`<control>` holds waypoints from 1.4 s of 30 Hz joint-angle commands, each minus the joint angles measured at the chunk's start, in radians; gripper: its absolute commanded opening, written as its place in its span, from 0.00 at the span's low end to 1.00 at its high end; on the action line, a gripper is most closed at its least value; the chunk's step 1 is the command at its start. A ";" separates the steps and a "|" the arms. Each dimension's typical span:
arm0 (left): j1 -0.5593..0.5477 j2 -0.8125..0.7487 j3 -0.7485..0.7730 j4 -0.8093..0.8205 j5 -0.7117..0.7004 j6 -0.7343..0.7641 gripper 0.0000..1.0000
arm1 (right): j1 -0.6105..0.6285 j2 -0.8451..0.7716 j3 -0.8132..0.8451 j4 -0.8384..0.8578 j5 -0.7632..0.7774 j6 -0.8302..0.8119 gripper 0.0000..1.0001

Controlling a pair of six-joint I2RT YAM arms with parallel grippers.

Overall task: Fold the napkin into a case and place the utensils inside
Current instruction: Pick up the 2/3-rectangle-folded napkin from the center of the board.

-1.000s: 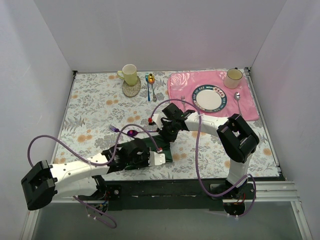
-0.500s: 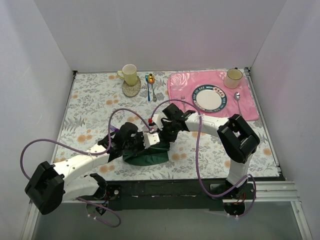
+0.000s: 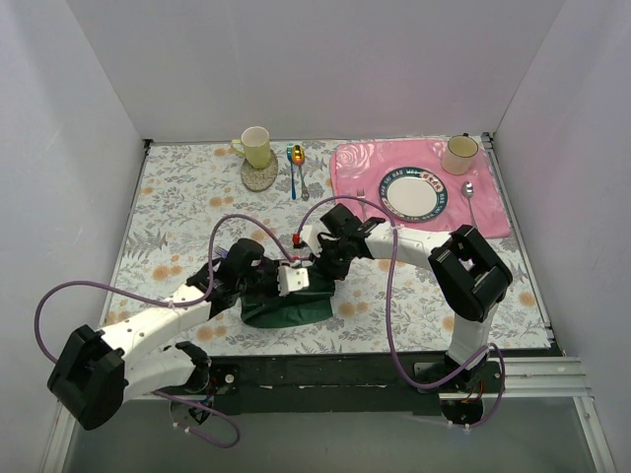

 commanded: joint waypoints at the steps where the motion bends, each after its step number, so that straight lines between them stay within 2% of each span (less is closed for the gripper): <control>1: -0.058 -0.092 -0.062 -0.131 0.034 0.112 0.34 | -0.004 0.045 -0.019 -0.029 0.040 -0.026 0.01; 5: -0.110 -0.132 -0.081 -0.234 -0.023 0.166 0.45 | -0.004 0.048 -0.019 -0.029 0.040 -0.025 0.01; 10: -0.165 -0.160 -0.090 -0.331 -0.072 0.169 0.49 | -0.004 0.054 -0.013 -0.027 0.037 -0.019 0.01; 17: -0.286 -0.111 -0.136 -0.276 -0.166 0.088 0.41 | -0.005 0.060 -0.010 -0.029 0.035 -0.014 0.01; 21: -0.286 -0.082 -0.156 -0.192 -0.215 0.073 0.40 | -0.004 0.057 -0.016 -0.027 0.034 -0.017 0.01; 27: -0.286 -0.069 -0.158 -0.175 -0.235 0.085 0.36 | -0.004 0.056 -0.018 -0.026 0.032 -0.017 0.01; 30: -0.286 -0.037 -0.144 -0.190 -0.216 0.077 0.33 | -0.004 0.056 -0.019 -0.023 0.029 -0.016 0.01; 37: -0.285 0.040 -0.139 -0.165 -0.186 0.027 0.18 | -0.004 0.054 -0.024 -0.023 0.029 -0.019 0.01; 38: -0.285 0.044 -0.135 -0.165 -0.181 0.016 0.11 | -0.002 0.053 -0.026 -0.021 0.029 -0.020 0.01; 40: -0.282 0.035 -0.131 -0.164 -0.178 -0.009 0.04 | -0.004 0.051 -0.027 -0.021 0.031 -0.022 0.01; 42: -0.273 0.011 -0.127 -0.167 -0.167 -0.012 0.00 | -0.004 0.051 -0.030 -0.020 0.032 -0.023 0.01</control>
